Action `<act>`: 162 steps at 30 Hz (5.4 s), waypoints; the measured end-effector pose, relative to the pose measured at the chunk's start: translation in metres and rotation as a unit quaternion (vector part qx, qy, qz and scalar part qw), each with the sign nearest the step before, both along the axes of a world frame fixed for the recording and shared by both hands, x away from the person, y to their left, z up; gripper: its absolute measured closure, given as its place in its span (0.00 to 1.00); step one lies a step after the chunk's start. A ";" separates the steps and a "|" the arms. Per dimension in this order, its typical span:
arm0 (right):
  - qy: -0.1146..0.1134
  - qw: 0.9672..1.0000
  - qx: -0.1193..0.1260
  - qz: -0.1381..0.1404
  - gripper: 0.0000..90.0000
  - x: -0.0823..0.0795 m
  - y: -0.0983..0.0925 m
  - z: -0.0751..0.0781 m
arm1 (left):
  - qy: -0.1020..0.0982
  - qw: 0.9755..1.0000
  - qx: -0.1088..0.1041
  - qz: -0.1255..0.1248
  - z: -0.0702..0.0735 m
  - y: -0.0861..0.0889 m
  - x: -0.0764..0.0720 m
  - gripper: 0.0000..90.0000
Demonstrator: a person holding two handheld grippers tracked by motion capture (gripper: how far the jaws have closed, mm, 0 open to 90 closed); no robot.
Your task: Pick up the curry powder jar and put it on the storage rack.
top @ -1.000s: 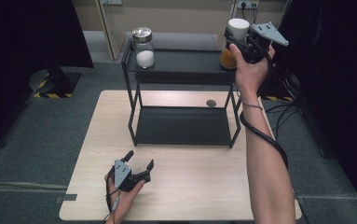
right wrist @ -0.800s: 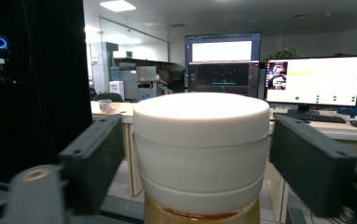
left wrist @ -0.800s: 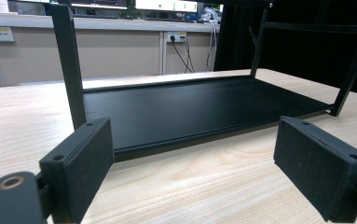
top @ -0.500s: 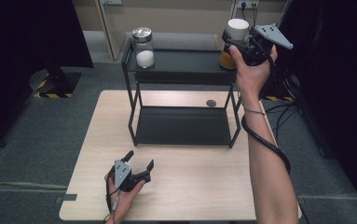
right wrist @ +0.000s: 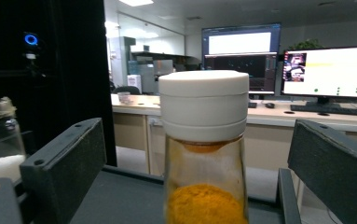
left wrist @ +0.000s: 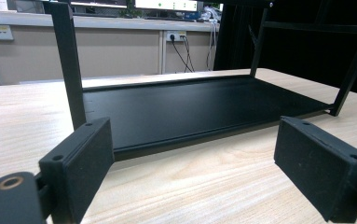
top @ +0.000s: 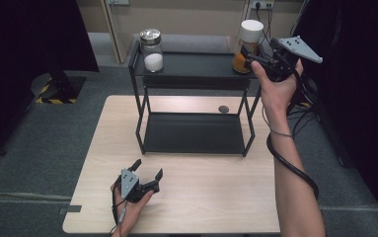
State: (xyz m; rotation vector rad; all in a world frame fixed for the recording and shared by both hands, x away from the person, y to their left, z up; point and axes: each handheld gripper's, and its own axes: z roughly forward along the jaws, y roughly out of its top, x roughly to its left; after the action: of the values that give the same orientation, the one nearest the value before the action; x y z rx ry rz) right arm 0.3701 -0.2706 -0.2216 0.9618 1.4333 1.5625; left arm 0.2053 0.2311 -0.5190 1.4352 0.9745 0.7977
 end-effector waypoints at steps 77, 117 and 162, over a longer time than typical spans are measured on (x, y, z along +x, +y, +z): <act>0.051 0.996 -0.037 0.057 0.06 -0.099 -0.017 -0.111 | -0.003 1.000 0.003 0.001 0.000 -0.001 -0.001 0.13; 0.106 0.991 -0.042 0.076 0.06 -0.121 -0.023 -0.177 | -0.004 1.000 0.003 -0.001 -0.001 -0.002 -0.001 0.13; 0.147 0.986 -0.030 0.070 0.06 -0.128 -0.036 -0.222 | -0.004 1.000 0.003 -0.001 -0.001 -0.002 -0.001 0.13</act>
State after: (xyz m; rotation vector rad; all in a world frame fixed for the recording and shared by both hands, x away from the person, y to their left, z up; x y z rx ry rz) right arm 0.2425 -0.3062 -0.4433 1.1108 1.7753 1.5129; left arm 0.2041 0.2288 -0.5196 1.4370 0.9657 0.8041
